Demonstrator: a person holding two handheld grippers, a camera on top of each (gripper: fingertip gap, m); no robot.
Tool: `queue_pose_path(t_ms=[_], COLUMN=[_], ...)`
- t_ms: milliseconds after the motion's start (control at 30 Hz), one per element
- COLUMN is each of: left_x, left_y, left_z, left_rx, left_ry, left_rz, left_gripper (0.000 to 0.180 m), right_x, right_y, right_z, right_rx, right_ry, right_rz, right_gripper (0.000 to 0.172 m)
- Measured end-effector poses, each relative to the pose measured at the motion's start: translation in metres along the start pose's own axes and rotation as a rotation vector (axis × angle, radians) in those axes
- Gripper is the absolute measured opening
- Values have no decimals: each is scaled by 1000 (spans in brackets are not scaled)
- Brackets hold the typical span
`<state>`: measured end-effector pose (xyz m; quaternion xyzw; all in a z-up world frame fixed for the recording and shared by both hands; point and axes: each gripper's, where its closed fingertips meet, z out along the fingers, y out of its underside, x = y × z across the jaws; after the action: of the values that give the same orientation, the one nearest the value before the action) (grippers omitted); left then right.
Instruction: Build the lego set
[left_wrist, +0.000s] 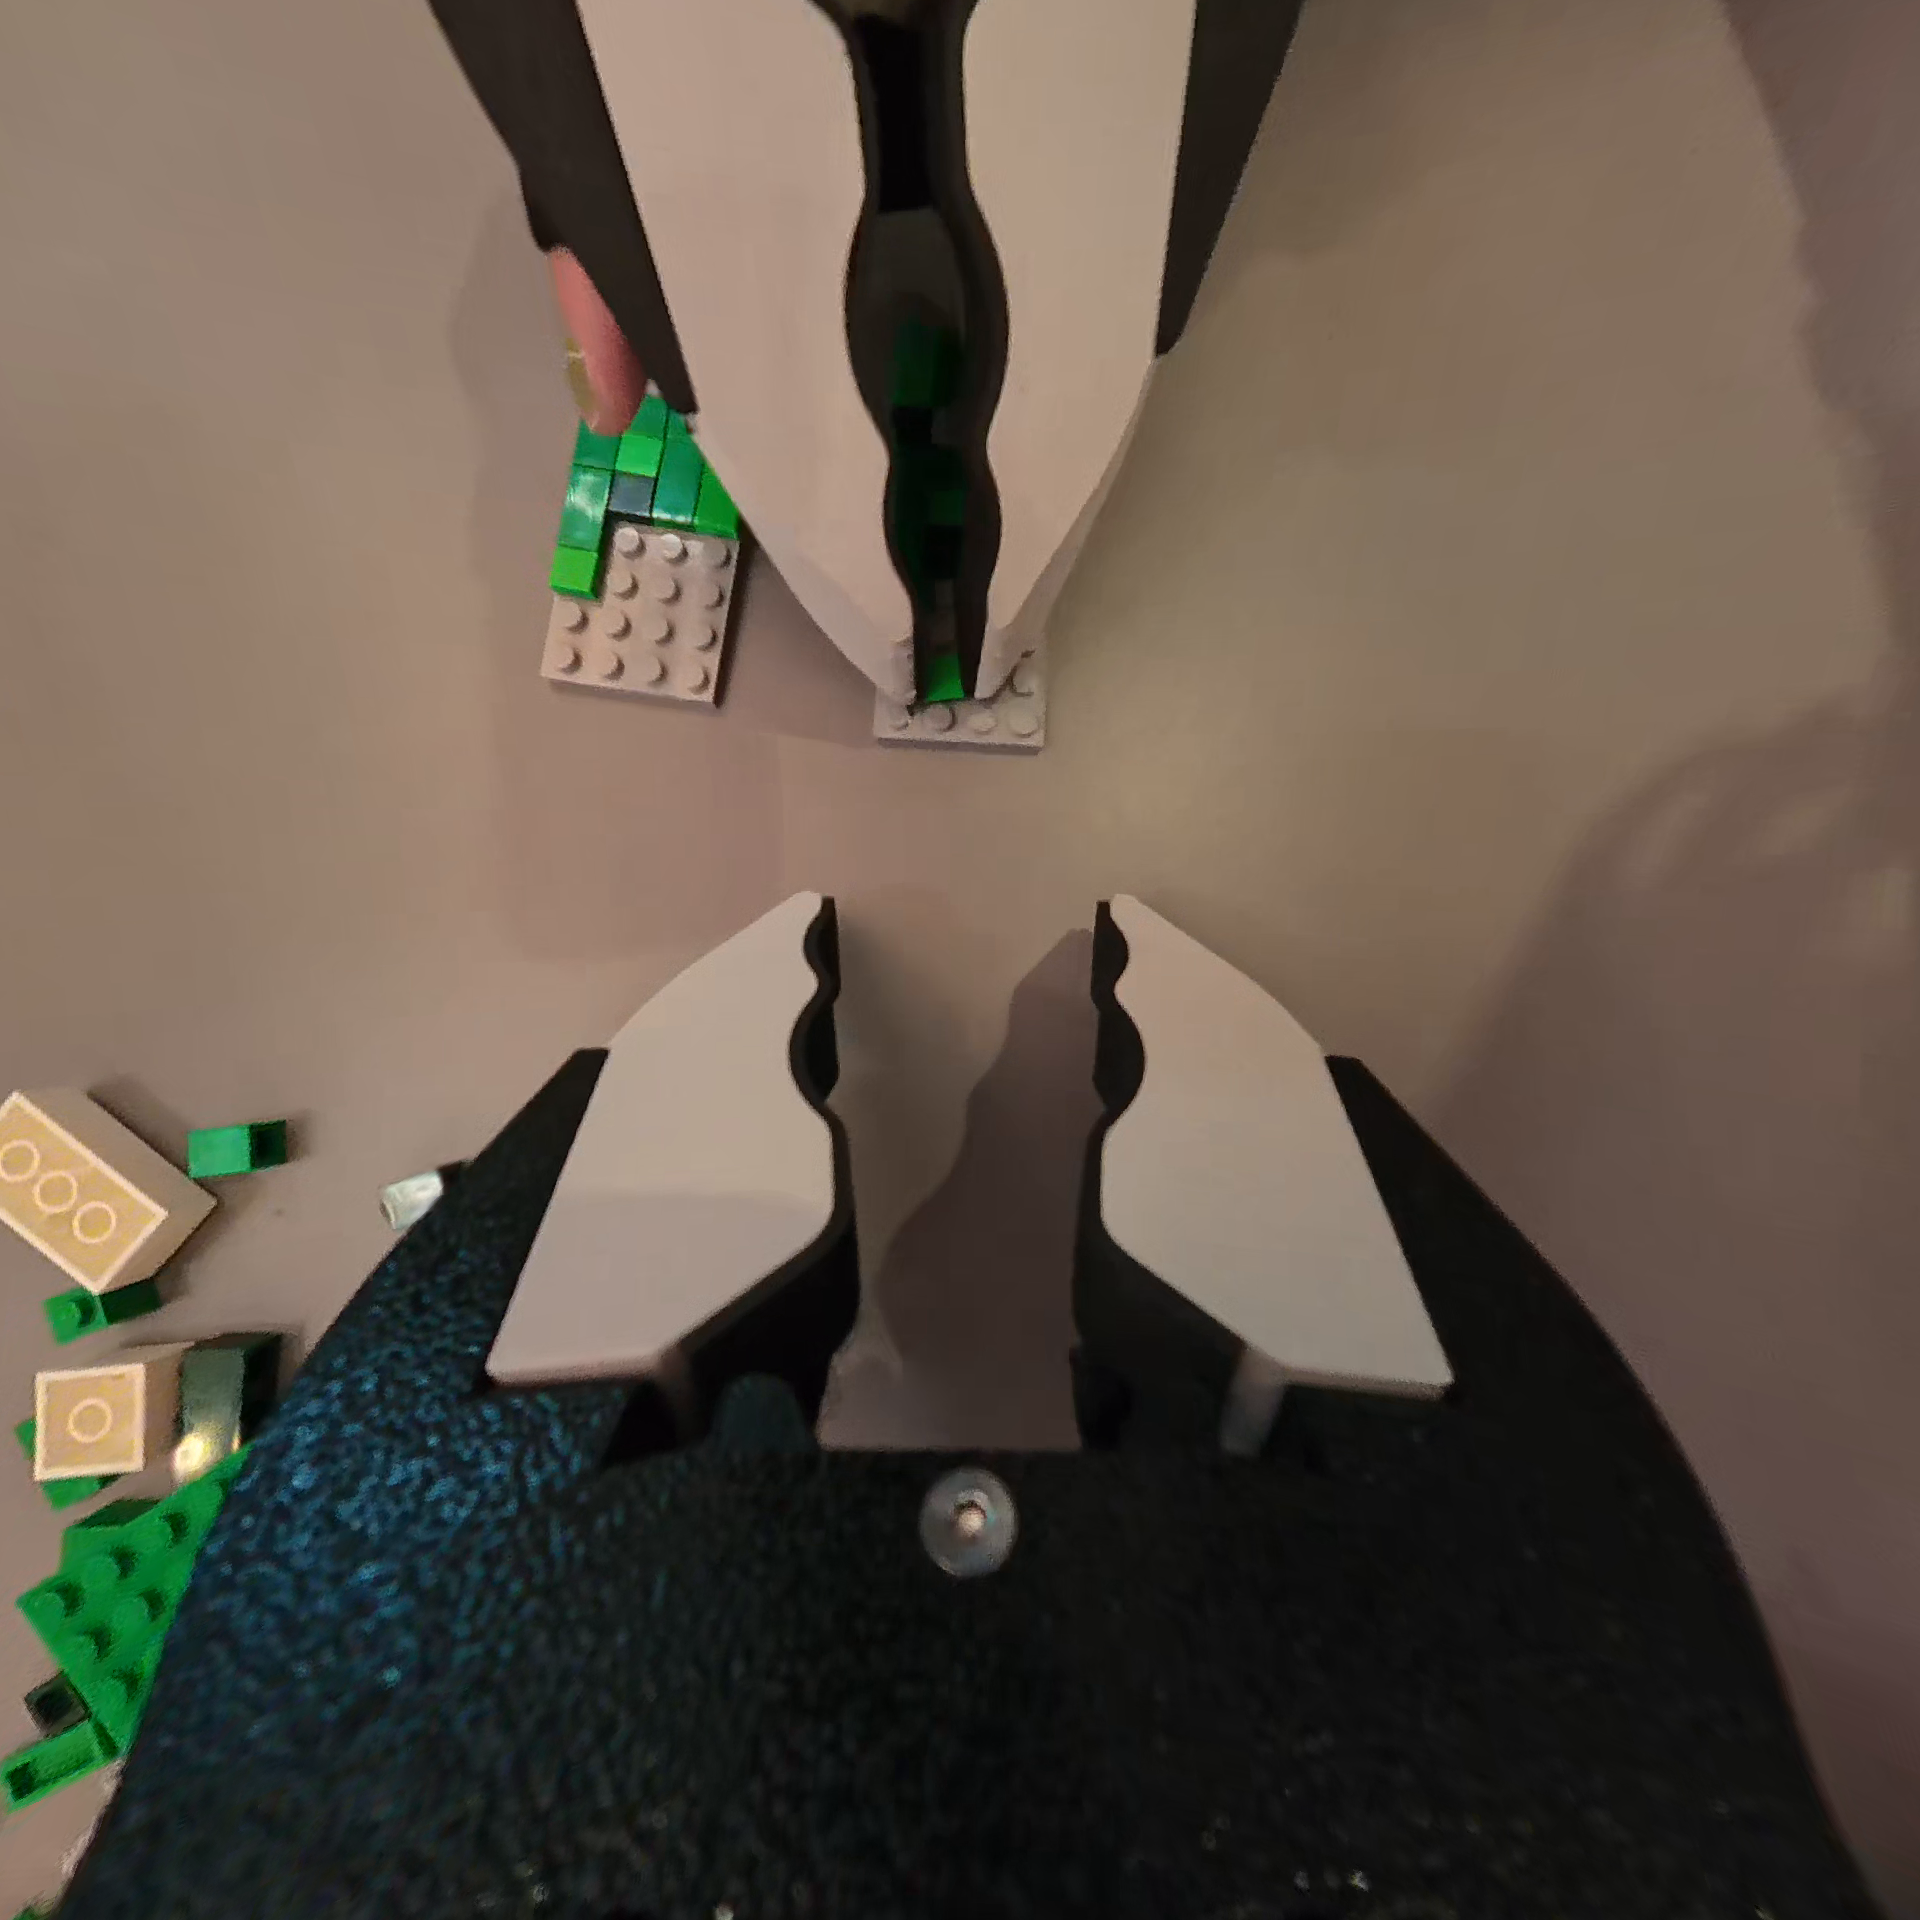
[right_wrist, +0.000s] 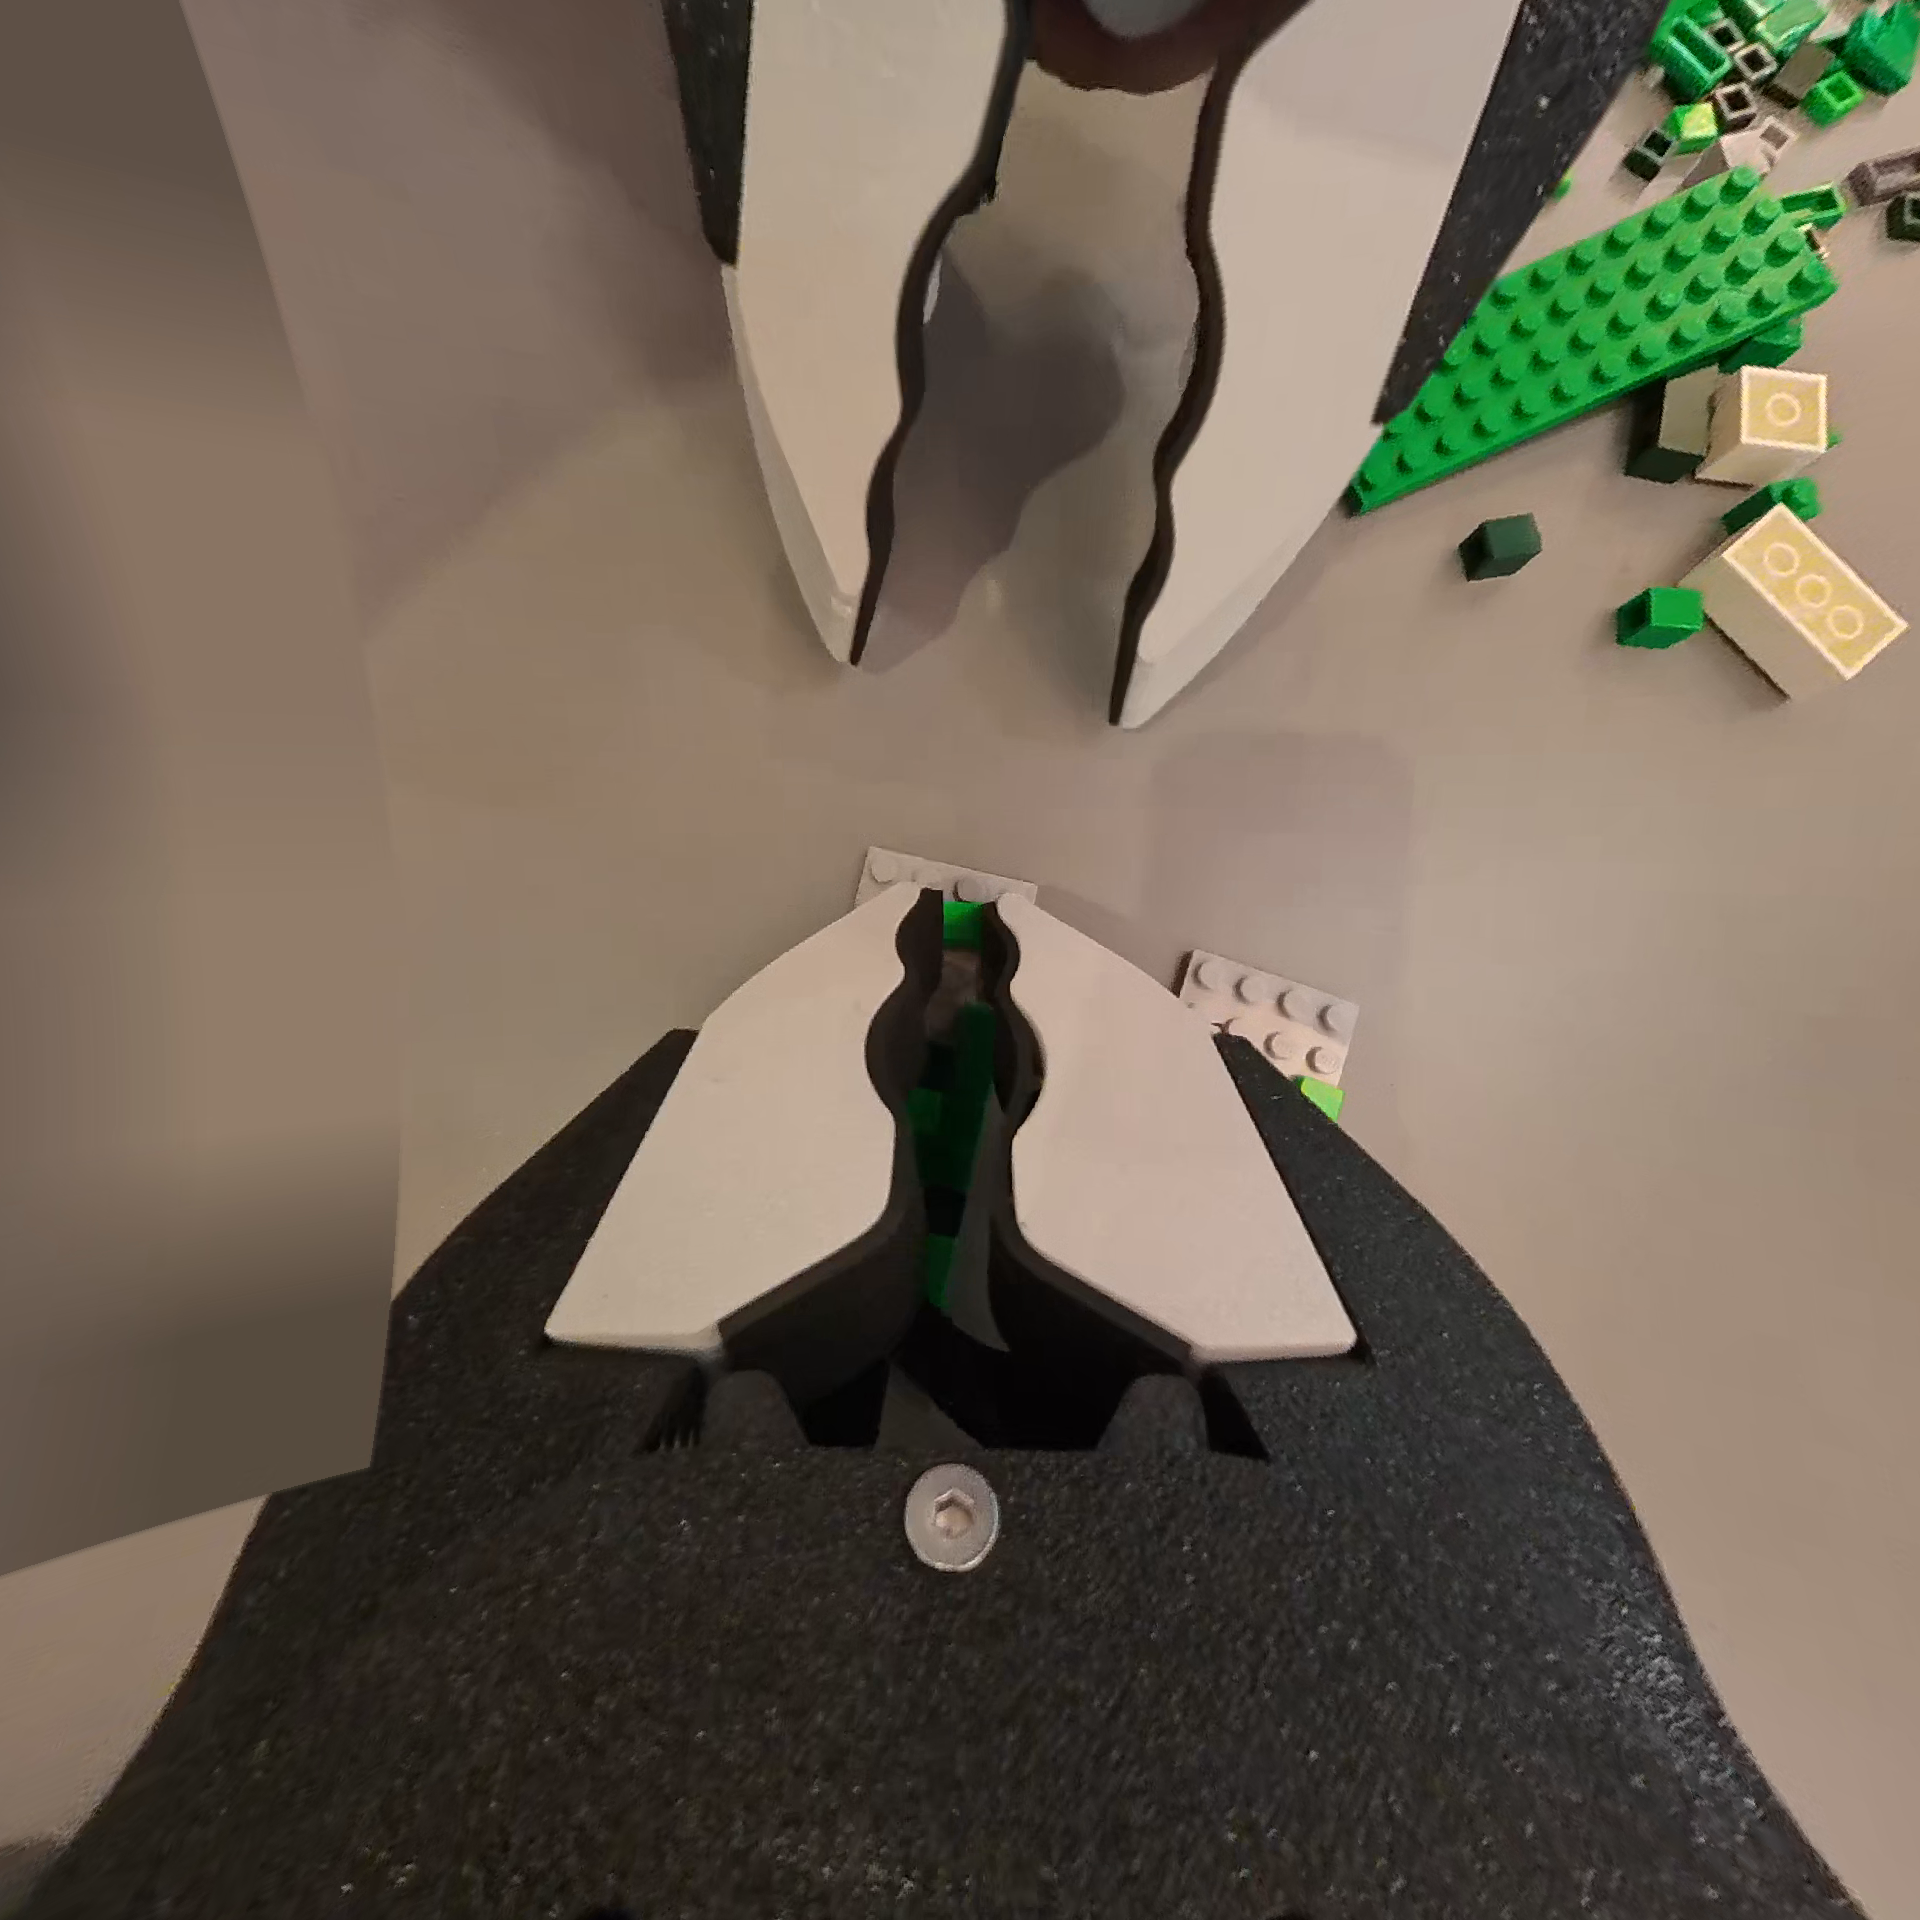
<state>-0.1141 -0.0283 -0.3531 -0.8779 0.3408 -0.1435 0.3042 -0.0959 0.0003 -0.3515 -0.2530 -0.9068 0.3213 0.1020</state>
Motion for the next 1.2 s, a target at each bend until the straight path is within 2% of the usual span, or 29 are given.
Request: queue_pose_path(t_ms=[200, 367, 500, 600, 700, 900, 967, 1200], left_x=[-5, -5, -5, -3, 3, 3, 5, 5], left_y=[-23, -26, -27, -27, -27, -28, -30, -30], left_z=[11, 26, 29, 30, 31, 31, 32, 30], left_rx=[78, 12, -36, -62, -90, -133, -123, 5], left_ry=[-25, -9, 14, 6, 22, 16, 16, -27], left_rz=[45, 83, 46, 71, 111, 109, 118, 164], left_gripper=[48, 49, 49, 48, 39, 39, 32, 31], right_x=[1, -1, -2, 0, 2, 2, 3, 1], right_y=[0, 6, 4, 1, 2, 4, 6, 5], right_z=[-14, -23, -27, -26, -25, -20, -17, -15], right_rx=[52, 76, 118, 137, 137, 122, 106, 95], right_ry=[137, 217, 256, 261, 265, 258, 263, 249], right_rz=[-55, -46, -31, -5, 18, 26, 17, 6], right_gripper=[6, 6, 6, 6, 6, 6, 6, 6])
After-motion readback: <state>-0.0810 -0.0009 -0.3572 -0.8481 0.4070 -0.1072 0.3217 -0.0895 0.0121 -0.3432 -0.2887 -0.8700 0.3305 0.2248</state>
